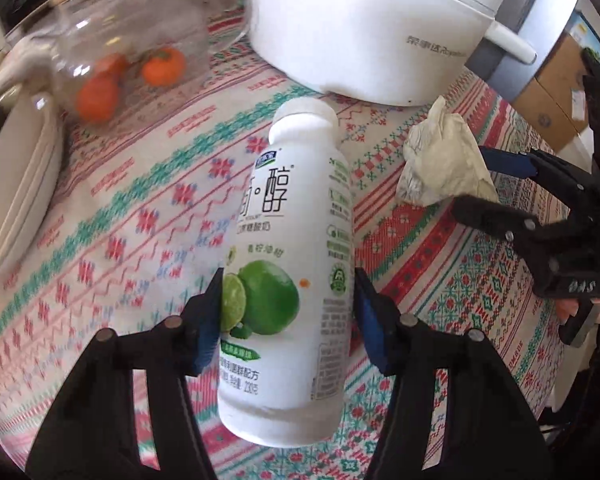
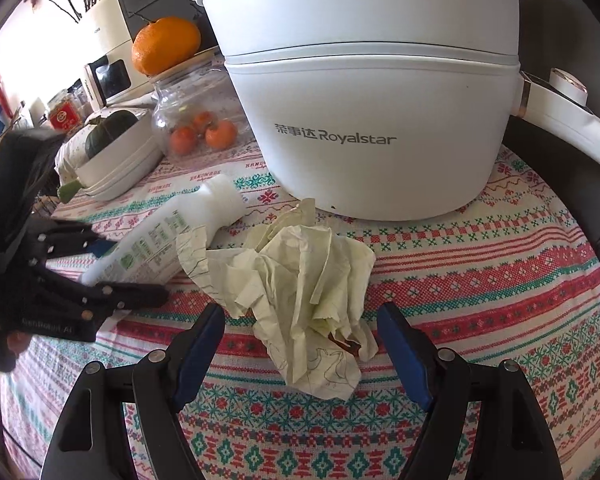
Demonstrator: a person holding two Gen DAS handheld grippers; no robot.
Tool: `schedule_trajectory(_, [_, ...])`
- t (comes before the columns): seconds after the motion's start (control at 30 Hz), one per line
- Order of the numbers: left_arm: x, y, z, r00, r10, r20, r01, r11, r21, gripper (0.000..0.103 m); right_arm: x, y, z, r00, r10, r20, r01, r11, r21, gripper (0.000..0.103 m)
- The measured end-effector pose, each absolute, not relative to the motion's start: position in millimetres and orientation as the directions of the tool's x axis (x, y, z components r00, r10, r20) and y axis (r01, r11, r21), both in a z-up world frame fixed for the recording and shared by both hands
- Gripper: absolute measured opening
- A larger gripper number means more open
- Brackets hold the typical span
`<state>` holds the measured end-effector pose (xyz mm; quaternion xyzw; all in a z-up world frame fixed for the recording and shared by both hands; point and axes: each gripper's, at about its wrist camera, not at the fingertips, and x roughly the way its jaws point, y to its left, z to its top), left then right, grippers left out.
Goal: Collect trash
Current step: 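Grasp the white lime yogurt bottle with the left gripper while the right grasps the crumpled tissue, then carry the yogurt bottle with the left gripper while the right carries the tissue to the bin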
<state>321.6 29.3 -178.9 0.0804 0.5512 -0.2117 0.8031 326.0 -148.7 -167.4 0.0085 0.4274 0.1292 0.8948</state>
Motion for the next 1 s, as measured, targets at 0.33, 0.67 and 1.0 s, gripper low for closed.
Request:
schedule_trajectory(0.33, [249,89,-175,0.361,-0.292,-0.886,0.232,0.948,-0.218,0.06,345,-131,-172,0.637,0.199,-0.745,-0.172,0.978,0.114,0.061])
schedule_trajectory(0.67, [214,100,-146,0.388,-0.266,-0.882,0.146,0.963,-0.226,0.06,318,-129,-152,0.64,0.19,-0.745,-0.225,0.973,0.055,0.026])
schedule_trajectory(1.0, [159,65,-64,0.453,-0.262,-0.852,0.222,0.959,-0.177,0.061,234,-155,-80,0.675,0.182,-0.715,-0.24,0.97,0.02,0.026])
